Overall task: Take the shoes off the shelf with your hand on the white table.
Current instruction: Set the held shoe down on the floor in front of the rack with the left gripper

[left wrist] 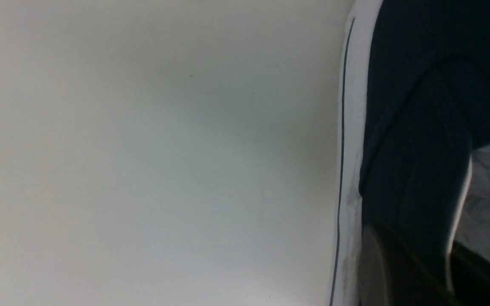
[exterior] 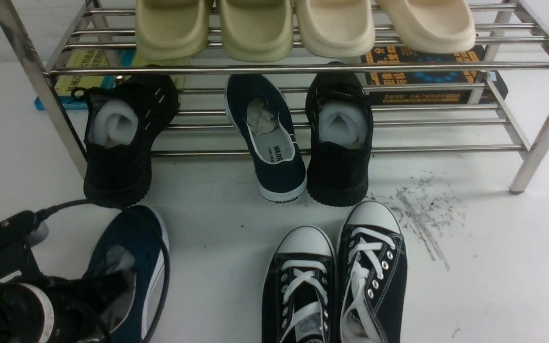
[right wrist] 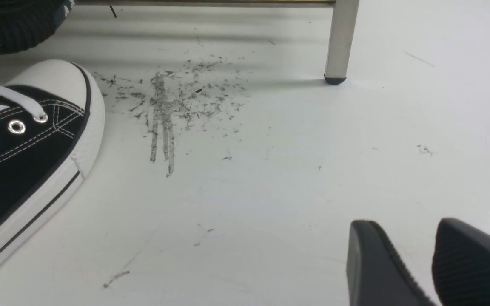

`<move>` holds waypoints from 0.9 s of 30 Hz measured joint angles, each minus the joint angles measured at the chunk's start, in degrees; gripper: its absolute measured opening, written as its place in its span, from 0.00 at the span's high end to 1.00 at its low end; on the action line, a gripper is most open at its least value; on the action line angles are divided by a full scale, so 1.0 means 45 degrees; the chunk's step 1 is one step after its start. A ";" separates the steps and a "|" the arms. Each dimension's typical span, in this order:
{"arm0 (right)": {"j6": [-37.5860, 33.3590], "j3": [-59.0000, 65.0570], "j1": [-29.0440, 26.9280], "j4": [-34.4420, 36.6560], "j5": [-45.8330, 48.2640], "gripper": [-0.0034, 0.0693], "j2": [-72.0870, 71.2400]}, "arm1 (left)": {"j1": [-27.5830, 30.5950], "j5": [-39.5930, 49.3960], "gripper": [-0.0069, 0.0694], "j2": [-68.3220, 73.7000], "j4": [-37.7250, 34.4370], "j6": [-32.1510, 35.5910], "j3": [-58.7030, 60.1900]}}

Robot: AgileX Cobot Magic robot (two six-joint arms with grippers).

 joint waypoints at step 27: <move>0.0000 0.0000 0.0000 0.0000 0.0000 0.63 0.0000 | 0.0000 -0.0033 0.71 0.0557 -0.2842 0.6123 0.0000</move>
